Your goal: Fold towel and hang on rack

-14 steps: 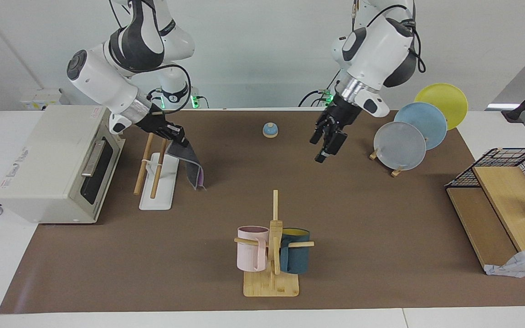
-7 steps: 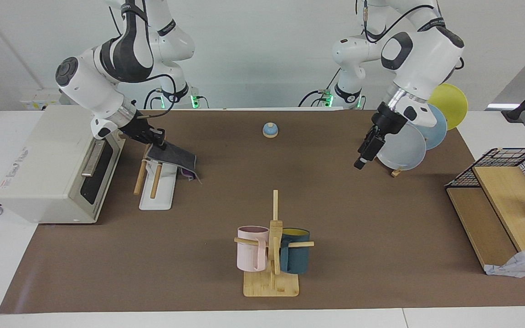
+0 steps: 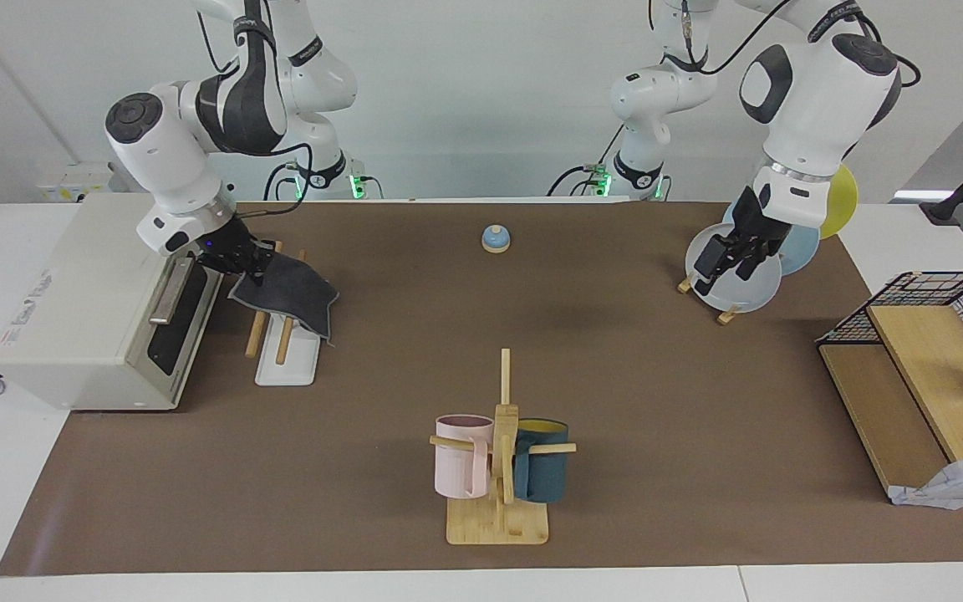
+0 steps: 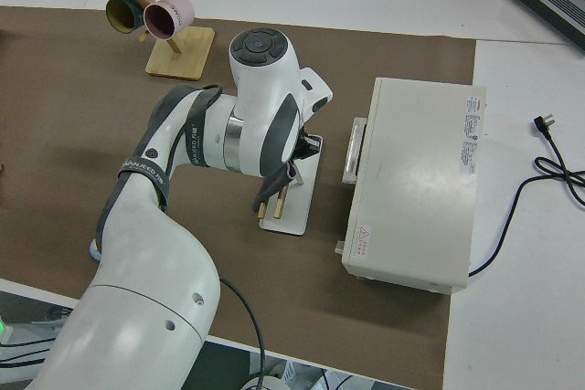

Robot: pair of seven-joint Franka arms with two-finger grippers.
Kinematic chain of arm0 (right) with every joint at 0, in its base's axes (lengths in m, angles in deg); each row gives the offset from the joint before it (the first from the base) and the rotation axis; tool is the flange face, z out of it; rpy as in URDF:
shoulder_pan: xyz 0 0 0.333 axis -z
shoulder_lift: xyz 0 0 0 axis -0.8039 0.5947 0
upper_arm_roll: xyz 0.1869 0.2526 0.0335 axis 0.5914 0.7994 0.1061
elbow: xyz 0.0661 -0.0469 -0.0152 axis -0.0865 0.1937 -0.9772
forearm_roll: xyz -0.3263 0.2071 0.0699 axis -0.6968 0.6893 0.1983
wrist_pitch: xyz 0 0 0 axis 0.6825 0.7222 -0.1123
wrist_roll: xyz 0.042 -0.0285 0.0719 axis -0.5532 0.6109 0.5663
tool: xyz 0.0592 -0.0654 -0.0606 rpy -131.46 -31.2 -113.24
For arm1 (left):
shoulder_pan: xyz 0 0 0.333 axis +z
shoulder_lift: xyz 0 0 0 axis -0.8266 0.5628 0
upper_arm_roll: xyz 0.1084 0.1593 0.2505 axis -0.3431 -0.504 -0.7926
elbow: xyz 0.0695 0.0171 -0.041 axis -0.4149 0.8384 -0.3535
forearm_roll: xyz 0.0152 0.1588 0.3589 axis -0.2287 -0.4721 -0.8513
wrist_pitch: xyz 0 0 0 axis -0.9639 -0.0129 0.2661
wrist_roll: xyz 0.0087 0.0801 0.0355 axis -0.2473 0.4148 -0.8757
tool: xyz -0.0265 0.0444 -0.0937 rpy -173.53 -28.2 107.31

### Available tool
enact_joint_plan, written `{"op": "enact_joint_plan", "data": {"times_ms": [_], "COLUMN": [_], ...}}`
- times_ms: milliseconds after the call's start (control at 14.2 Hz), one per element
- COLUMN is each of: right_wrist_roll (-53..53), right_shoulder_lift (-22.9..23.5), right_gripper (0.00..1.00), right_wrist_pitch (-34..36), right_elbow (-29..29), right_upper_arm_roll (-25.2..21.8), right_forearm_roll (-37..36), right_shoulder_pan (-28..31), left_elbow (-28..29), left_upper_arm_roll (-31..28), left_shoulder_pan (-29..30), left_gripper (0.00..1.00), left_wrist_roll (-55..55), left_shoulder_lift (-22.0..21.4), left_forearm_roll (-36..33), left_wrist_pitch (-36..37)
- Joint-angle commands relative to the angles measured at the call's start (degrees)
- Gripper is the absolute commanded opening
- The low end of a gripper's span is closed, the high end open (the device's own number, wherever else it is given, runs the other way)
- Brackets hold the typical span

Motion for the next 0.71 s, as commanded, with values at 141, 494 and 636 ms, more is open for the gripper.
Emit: {"op": "enact_joint_plan", "data": {"times_ms": [141,494,636], "right_wrist_roll": [6.3,6.3,6.3], "right_shoulder_lift": [1.0,0.7,0.6], "right_gripper": [0.00,0.00,0.00], "right_wrist_pitch": [-0.8,-0.2,0.0], "right_elbow": [-0.9,-0.3,-0.3], "right_upper_arm_roll": [0.4,0.4,0.4], "right_forearm_roll": [-2.6,-3.2,-3.3], "right_shoulder_pan": [3.6,3.6,3.7], "left_elbow": [-6.7,-7.5,-7.5], "left_upper_arm_roll": [-11.2,-14.4,-14.6], "left_shoulder_pan": [-10.7,-14.3,-15.0], "left_gripper": [1.00,1.00,1.00], "left_wrist_roll": [13.2,14.3,15.2], "left_shoulder_lift": [2.1,1.1,1.1], "left_forearm_roll": [-3.6,-3.4,-3.4], "left_wrist_pitch": [9.8,16.3,16.6]}}
